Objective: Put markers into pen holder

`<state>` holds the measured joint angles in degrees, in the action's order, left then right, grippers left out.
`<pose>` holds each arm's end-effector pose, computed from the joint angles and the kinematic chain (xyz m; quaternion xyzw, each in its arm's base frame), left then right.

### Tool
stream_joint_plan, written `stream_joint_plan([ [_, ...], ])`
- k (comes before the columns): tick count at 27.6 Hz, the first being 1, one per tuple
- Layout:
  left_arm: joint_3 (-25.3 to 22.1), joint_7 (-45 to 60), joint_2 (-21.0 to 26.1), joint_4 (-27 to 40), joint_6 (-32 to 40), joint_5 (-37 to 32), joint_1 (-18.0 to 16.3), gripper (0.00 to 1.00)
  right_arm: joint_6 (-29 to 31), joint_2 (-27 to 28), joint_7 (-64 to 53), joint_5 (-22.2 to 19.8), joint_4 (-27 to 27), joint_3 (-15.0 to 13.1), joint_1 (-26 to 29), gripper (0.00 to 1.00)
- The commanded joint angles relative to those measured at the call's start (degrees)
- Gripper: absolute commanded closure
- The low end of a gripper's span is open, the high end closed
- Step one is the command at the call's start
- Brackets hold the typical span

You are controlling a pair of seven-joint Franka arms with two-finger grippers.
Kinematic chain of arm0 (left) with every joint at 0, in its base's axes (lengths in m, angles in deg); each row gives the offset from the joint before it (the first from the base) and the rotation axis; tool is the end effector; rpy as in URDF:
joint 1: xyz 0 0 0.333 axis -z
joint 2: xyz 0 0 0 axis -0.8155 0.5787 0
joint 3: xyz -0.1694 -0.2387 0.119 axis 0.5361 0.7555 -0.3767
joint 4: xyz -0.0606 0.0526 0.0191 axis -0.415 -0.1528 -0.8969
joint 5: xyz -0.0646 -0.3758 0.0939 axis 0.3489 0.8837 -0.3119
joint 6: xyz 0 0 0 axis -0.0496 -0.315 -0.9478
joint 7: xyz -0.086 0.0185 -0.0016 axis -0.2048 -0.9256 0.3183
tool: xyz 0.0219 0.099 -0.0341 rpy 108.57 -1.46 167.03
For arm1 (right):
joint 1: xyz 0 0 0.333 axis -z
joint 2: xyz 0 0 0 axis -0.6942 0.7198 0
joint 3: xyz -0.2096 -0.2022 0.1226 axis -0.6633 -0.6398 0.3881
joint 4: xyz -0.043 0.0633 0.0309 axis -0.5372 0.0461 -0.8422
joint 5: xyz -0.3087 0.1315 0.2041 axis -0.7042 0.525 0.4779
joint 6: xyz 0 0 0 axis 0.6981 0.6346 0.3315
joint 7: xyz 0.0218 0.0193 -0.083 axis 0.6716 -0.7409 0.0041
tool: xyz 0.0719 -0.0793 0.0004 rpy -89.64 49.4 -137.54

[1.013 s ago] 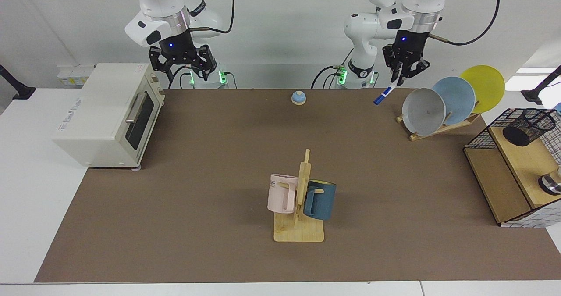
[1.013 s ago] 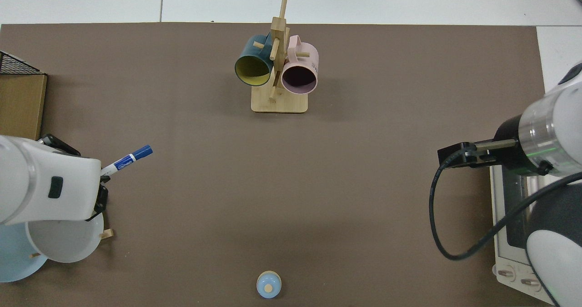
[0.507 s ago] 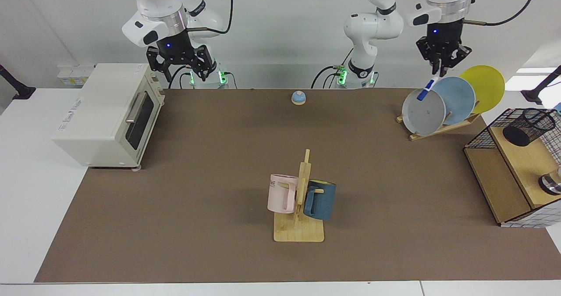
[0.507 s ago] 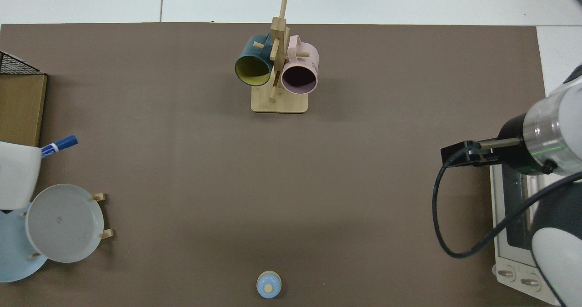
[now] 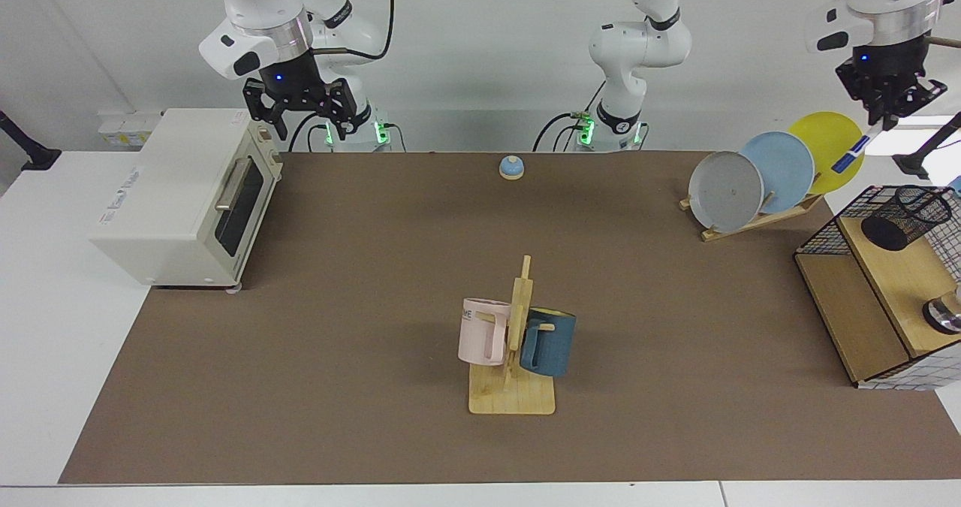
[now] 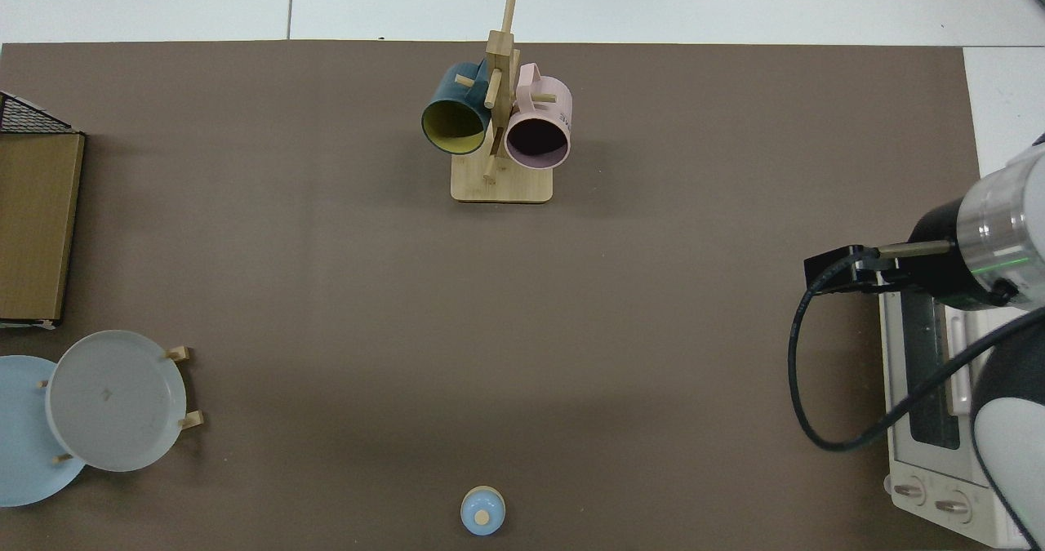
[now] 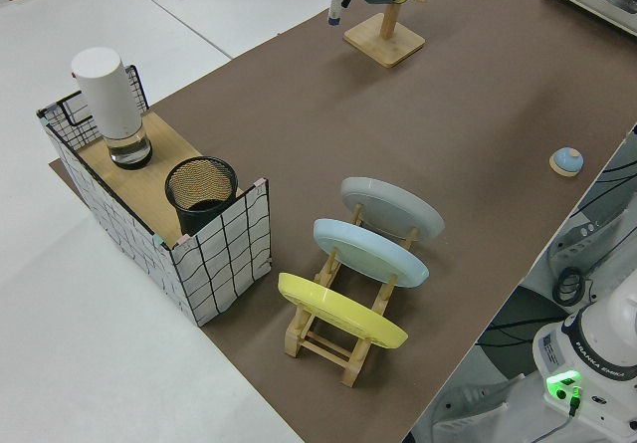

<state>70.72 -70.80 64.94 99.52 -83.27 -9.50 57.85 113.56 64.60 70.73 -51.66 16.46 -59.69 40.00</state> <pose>0.5370 0.0727 0.7051 -0.7824 0.5516 0.1117 0.2668 0.5190 0.0953 0.6542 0.9997 -0.0044 -0.0211 0.0094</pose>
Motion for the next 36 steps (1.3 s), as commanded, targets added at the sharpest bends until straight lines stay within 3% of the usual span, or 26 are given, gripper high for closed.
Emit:
stream_joint_plan([
  [1, -2.58, -6.23, 1.35, -2.30, -2.86, -2.93, -0.13, 1.00, 0.70, 0.28, 1.88, -0.72, -0.55, 0.68, 0.80, 0.00],
  [15, -5.39, -16.43, 1.52, -2.04, -11.73, -15.68, -0.31, 1.00, 2.02, 0.19, 4.96, -0.98, -0.46, 0.86, 0.71, 0.00],
  [23, -9.88, -19.52, 3.36, -1.77, -17.10, -18.31, -0.39, 1.00, 2.02, 0.11, 4.43, -0.19, -0.37, 0.94, 0.18, 0.00],
  [36, -11.02, -20.22, 5.56, 0.60, -21.14, -22.62, -3.64, 1.00, 2.11, 0.11, 4.61, -0.10, -0.37, 0.94, 0.09, 0.00],
])
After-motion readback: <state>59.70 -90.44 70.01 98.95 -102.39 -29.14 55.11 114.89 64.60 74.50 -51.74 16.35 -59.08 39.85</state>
